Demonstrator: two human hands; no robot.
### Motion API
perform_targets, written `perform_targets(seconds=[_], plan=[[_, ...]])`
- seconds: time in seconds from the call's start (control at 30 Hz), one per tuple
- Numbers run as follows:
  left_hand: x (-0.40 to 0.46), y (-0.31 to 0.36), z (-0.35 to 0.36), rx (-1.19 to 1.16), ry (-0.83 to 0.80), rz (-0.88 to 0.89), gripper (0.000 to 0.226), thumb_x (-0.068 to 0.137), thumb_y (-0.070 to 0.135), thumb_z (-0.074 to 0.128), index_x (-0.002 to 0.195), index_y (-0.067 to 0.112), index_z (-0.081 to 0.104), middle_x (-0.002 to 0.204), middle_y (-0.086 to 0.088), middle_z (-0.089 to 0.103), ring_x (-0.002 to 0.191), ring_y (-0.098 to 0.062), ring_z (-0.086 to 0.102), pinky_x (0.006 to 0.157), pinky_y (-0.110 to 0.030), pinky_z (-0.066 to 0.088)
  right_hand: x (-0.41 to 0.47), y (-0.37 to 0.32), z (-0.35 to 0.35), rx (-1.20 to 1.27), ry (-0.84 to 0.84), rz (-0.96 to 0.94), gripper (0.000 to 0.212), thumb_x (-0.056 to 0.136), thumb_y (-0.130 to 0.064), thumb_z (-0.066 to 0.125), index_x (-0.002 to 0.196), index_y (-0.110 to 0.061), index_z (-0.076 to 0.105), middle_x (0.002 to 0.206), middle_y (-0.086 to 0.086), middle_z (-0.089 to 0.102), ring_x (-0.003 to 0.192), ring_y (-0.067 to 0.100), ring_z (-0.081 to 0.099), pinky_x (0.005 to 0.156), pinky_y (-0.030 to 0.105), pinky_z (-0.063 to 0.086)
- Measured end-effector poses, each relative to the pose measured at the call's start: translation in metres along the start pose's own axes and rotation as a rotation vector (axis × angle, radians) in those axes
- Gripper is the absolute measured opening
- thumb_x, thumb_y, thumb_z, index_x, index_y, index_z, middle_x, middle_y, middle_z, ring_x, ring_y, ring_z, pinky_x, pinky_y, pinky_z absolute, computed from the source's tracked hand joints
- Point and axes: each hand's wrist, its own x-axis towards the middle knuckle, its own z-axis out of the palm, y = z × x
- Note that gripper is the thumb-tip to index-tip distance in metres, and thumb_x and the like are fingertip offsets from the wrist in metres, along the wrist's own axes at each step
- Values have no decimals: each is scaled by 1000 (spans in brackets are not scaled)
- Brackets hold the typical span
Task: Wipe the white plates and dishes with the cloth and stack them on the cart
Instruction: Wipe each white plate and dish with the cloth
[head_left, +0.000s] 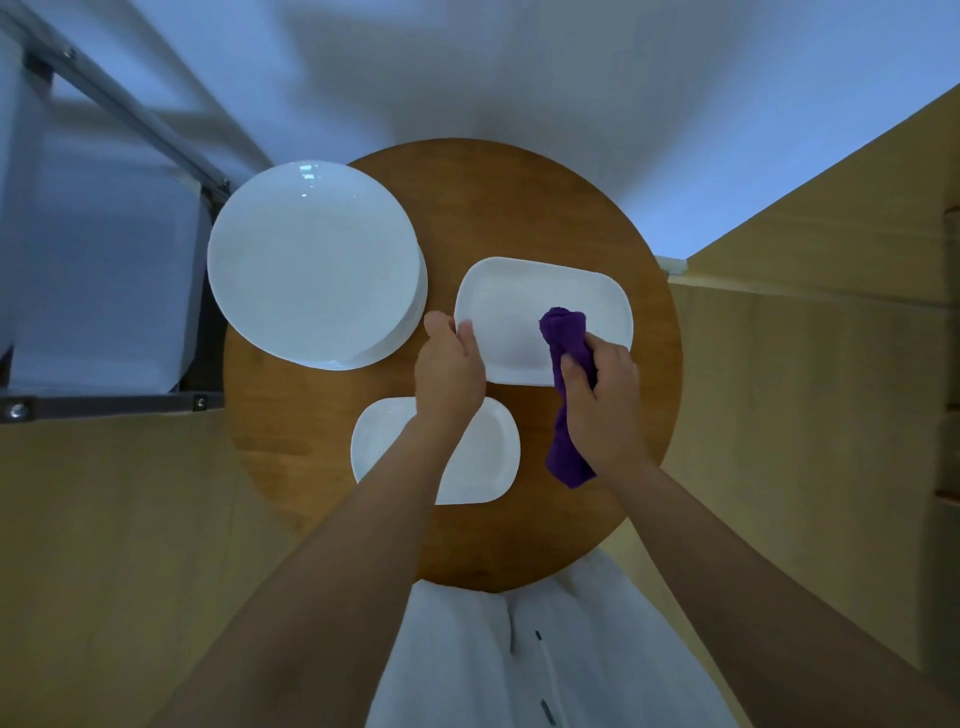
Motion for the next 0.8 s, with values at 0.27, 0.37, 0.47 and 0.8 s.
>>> perform_targets(seconds=[0.27, 0.37, 0.47, 0.8], plan=[[-31, 7, -16, -701, -106, -235, 27, 104, 37, 29, 130, 35, 38, 116, 10, 52, 108, -14, 53, 94, -46, 53, -17, -15, -14, 12, 161, 5, 26, 95, -21, 51, 119, -13, 55, 109, 3, 57, 100, 20, 53, 80, 30, 47], [-44, 7, -36, -927, -122, -314, 35, 104, 39, 32, 137, 31, 39, 124, 3, 54, 113, -19, 54, 91, -46, 54, -17, -20, -27, 41, 261, 67, 29, 95, -29, 48, 121, -17, 53, 112, 2, 54, 102, 20, 53, 86, 41, 50], [-59, 8, -60, -1132, -147, -291, 36, 103, 42, 32, 137, 35, 40, 115, 6, 60, 106, -17, 59, 72, -38, 60, -21, -24, -39, 39, 309, 91, 34, 94, -37, 44, 122, -20, 50, 115, -2, 50, 102, 18, 54, 85, 39, 51], [-89, 0, -118, -1263, -222, -298, 37, 94, 58, 33, 99, 33, 60, 79, 10, 75, 73, -10, 73, 57, -30, 58, -55, -52, -34, -262, 273, 18, 76, 89, -53, 48, 147, -11, 21, 142, 12, 40, 130, 30, 38, 104, 48, 37]])
